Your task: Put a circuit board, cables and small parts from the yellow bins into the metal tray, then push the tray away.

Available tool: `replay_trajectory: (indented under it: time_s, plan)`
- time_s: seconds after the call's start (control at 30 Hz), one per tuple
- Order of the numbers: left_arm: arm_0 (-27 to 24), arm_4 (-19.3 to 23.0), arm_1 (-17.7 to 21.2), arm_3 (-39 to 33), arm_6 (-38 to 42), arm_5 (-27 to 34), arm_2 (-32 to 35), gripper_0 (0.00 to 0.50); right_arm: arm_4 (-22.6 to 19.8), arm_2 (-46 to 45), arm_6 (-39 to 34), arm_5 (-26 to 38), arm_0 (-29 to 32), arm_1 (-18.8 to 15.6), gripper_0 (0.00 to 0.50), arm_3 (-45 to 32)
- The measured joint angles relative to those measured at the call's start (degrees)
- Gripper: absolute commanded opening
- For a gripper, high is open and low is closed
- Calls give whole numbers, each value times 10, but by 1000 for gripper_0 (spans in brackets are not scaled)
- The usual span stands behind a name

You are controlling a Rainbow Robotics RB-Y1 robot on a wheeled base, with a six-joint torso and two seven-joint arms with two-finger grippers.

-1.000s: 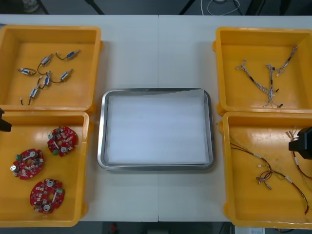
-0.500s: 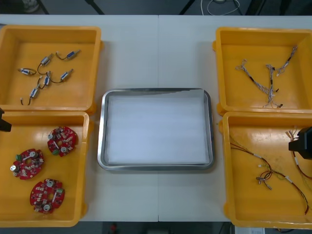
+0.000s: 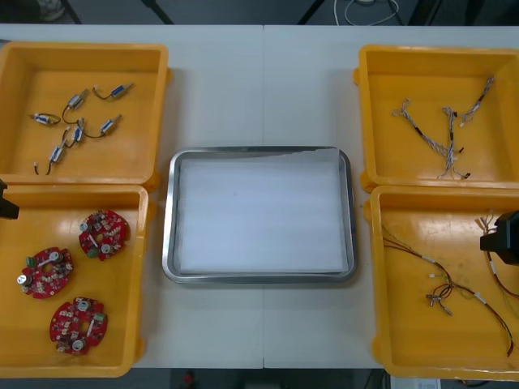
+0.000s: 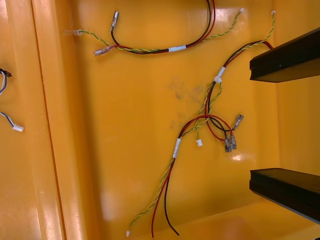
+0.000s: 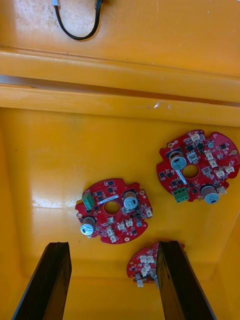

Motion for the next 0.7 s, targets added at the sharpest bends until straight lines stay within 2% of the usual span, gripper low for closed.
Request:
replay_trajectory:
  time_s: [0.7]
  plan:
    - [0,0,0,0,0,0,0,500,0,0,0,0,0,0,500,0]
